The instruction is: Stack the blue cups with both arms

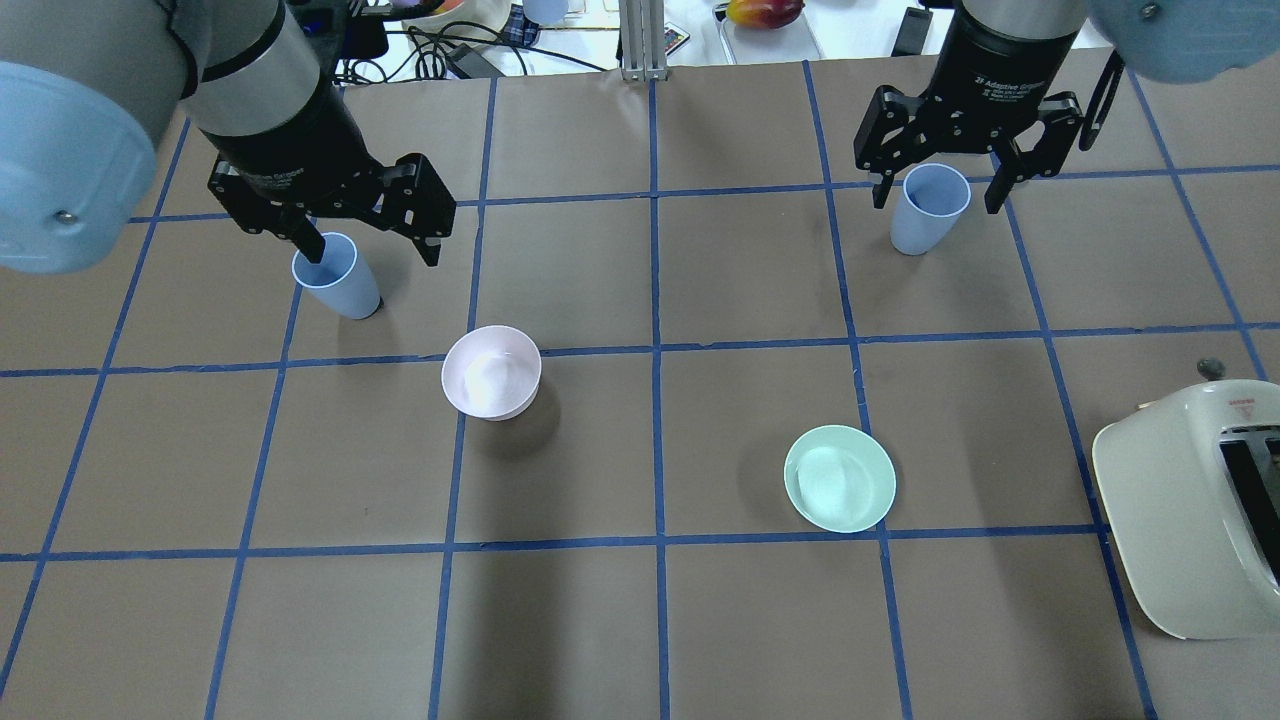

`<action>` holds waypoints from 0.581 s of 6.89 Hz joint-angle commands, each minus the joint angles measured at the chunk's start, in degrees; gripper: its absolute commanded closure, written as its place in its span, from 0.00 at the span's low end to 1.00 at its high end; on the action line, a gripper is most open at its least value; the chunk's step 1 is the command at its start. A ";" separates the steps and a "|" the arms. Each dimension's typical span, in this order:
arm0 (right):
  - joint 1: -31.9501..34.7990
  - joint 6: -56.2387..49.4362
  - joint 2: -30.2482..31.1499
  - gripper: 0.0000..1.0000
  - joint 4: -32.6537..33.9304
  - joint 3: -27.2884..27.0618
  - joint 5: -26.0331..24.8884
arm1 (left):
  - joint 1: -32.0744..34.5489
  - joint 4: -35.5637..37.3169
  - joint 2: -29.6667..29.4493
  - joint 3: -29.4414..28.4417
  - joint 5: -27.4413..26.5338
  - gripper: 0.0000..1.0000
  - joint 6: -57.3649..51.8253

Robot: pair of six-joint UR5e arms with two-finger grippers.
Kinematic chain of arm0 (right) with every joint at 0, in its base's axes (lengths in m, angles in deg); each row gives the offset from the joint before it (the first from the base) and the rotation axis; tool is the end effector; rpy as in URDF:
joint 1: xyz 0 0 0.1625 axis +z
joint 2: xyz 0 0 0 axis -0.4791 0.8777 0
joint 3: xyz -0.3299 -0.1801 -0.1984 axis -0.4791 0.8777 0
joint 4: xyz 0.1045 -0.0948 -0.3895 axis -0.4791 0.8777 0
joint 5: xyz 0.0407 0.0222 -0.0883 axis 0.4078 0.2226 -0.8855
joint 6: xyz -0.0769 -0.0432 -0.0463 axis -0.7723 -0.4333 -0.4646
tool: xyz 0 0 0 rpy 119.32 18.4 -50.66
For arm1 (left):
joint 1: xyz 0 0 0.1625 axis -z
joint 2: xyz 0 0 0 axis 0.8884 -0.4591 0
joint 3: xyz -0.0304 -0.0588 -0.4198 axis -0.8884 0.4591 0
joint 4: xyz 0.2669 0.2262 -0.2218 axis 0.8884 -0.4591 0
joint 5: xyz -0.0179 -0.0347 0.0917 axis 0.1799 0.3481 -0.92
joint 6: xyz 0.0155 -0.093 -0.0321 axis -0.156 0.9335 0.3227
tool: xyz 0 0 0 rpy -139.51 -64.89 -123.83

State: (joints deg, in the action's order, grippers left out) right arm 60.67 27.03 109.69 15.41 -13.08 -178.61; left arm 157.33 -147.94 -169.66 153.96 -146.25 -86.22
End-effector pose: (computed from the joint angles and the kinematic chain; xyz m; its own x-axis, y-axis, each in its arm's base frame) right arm 0.1280 -0.5434 0.4731 -0.9934 0.1148 -0.0039 0.1139 0.9885 0.0995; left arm -0.1708 -0.4718 0.5037 -0.9972 0.0732 -0.0138 0.0736 0.9969 -0.0264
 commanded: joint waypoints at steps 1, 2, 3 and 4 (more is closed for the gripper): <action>0.17 0.06 0.15 0.00 -0.04 0.03 -2.79 | 0.00 0.35 -0.24 0.04 -0.34 0.00 -0.17; 0.08 0.23 0.15 0.00 -0.04 -0.14 -2.47 | -0.09 1.31 -2.42 -1.35 -0.43 0.00 0.26; 0.17 0.49 0.15 0.00 -0.04 -0.15 -2.29 | -0.26 4.02 -5.75 -1.71 -0.43 0.00 3.13; 0.08 0.58 0.06 0.00 0.13 -0.23 -2.21 | -2.35 10.83 -11.26 -1.63 -0.78 0.00 3.60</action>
State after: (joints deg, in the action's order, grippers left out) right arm 60.80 27.44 109.81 15.40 -13.23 -180.89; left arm 156.60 -143.11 -175.53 152.52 -146.75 -83.90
